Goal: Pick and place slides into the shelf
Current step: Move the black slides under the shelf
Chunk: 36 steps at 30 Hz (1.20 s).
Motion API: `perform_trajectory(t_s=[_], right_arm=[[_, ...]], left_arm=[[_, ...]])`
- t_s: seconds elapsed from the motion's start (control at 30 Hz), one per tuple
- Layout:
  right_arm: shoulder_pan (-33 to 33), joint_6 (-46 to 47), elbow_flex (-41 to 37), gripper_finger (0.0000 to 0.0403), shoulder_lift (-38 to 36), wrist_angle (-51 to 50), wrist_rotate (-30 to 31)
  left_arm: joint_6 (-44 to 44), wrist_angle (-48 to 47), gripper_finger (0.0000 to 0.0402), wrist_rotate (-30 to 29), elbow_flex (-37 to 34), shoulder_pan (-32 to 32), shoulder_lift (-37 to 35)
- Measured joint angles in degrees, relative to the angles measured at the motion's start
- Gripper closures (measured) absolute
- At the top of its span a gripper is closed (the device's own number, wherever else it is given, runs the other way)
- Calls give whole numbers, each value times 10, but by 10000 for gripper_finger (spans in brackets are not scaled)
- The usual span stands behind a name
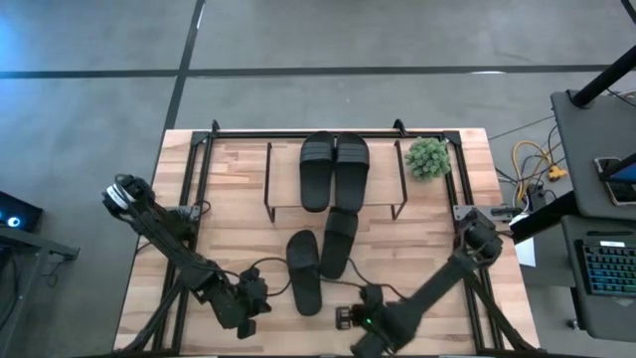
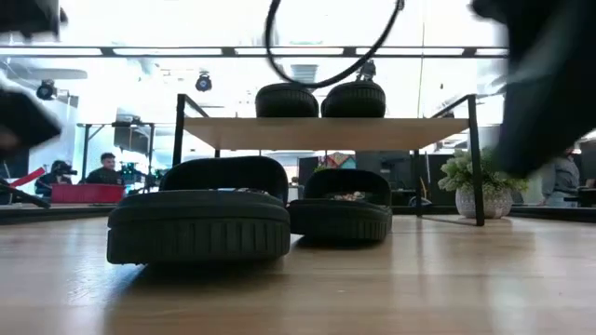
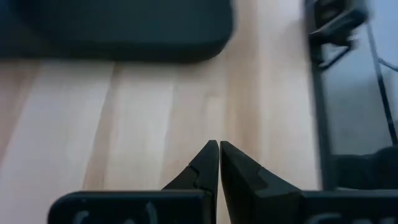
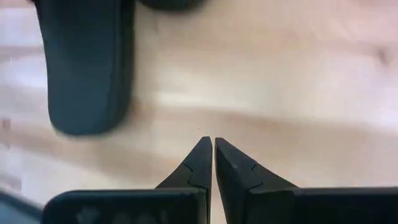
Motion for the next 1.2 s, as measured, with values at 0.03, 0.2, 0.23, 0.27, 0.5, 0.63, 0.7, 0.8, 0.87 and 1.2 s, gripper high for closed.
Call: perform_trajectory(t_s=[0.03,0.2,0.23,0.27,0.5,0.63,0.7,0.8,0.87,1.2], right_arm=[[8,12,0,390,0,-1,0],[29,15,4,390,1,-11,-5],[31,15,4,390,1,-13,-5],[33,15,5,390,1,-16,-5],[41,-45,5,390,-1,-20,-5],[44,-78,6,390,-2,-27,0],[47,-92,6,390,-2,-29,0],[50,-114,6,390,-2,-31,0],[53,-122,6,390,-2,-31,0],[66,-120,4,390,-9,-46,0]], left_arm=[[-10,14,401,-6,-8,0,11],[-16,40,401,-61,-15,5,53],[-22,41,401,-66,-12,10,58],[-26,41,401,-75,-9,14,63],[-25,41,401,-120,16,76,69],[9,41,401,-120,25,128,69],[23,41,401,-117,27,152,69],[35,40,401,-117,27,181,68],[36,39,401,-110,29,194,66],[41,-37,401,-59,46,158,26]])
